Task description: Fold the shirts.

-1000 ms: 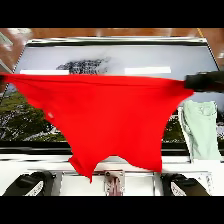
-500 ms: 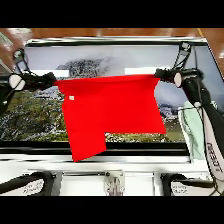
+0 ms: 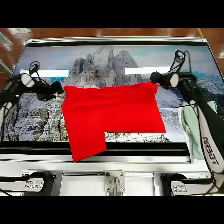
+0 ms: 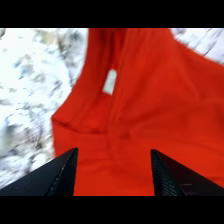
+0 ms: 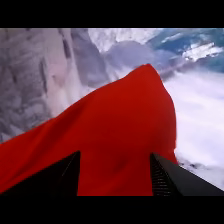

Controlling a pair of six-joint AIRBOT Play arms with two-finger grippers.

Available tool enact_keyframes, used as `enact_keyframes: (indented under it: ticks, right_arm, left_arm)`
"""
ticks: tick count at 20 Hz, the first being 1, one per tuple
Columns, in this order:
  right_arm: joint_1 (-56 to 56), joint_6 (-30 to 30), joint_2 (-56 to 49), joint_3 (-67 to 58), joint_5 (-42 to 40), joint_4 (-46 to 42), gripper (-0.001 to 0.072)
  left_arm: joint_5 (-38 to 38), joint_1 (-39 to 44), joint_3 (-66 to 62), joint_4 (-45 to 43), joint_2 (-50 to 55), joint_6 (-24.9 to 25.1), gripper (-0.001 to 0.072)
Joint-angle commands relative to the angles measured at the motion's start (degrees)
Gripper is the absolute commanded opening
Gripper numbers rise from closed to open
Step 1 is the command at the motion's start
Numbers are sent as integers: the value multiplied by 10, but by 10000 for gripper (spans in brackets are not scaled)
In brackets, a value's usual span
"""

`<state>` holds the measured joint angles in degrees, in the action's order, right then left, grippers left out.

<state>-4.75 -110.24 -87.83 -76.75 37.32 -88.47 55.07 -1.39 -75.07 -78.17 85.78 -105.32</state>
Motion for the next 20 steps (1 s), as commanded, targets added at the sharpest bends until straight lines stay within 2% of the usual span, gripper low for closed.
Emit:
enact_keyframes:
  ticks: [1,2,3,5,6,10,13,20]
  right_arm:
    - [33,143,71,0,149,3,559]
    - [57,200,91,0,219,-1,559]
    - [89,243,101,0,296,2,559]
    - [162,283,103,10,404,57,559]
    - [195,295,103,23,429,94,559]
    - [276,300,103,88,432,217,559]
    - [277,300,103,117,409,226,559]
    - [277,302,103,122,387,221,560]
  left_arm:
    - [225,-75,-60,11,-5,134,551]
    - [273,-104,-58,16,-19,179,550]
    - [304,-132,-44,26,-32,201,550]
    - [324,-191,19,92,-58,233,551]
    - [318,-214,64,130,-68,249,551]
    - [257,-238,232,243,-76,323,551]
    - [169,-209,296,258,-71,325,551]
    - [107,-137,303,276,-8,324,550]
